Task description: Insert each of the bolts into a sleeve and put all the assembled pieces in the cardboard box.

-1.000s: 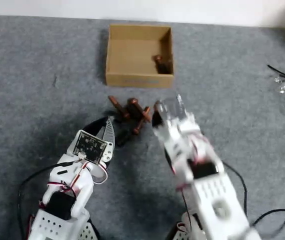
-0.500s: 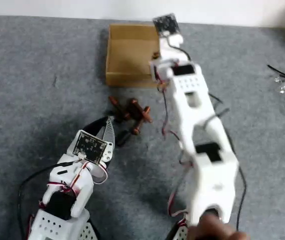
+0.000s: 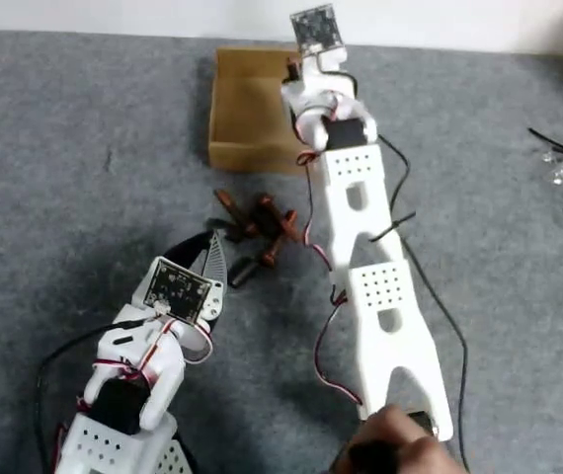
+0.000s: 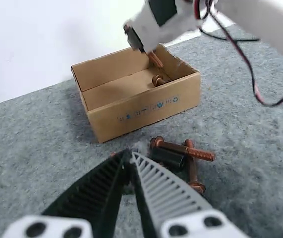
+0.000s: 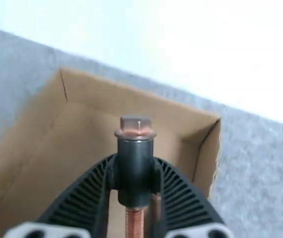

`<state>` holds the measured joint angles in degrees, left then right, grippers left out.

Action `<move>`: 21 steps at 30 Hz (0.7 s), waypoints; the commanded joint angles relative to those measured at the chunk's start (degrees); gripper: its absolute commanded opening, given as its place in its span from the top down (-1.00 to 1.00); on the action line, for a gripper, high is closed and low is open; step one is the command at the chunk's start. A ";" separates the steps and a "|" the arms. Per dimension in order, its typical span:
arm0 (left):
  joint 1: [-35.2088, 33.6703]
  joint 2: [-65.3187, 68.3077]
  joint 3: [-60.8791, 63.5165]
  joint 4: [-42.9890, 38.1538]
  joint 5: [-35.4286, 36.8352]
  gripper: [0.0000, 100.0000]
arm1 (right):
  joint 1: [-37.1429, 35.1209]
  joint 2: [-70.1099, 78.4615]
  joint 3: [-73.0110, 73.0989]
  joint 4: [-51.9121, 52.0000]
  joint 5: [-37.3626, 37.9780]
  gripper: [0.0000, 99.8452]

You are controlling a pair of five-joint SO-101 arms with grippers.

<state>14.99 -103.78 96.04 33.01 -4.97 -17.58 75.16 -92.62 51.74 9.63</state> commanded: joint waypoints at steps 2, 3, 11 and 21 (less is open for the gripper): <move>-0.57 -0.48 1.10 -1.23 -0.35 0.98 | -0.13 -1.01 -3.38 0.04 -0.44 0.99; -0.57 -0.48 1.10 -1.23 -0.35 0.98 | -0.13 -1.01 -2.86 0.13 -0.35 0.99; -0.57 -0.48 1.10 -1.23 -0.35 0.98 | -0.22 -0.75 1.45 3.65 -0.35 0.99; -0.57 -0.48 1.10 -1.23 -0.35 0.98 | -0.48 -0.75 6.11 4.53 -0.26 0.96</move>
<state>14.99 -103.78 96.04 33.01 -4.97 -17.58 76.31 -85.85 56.48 9.63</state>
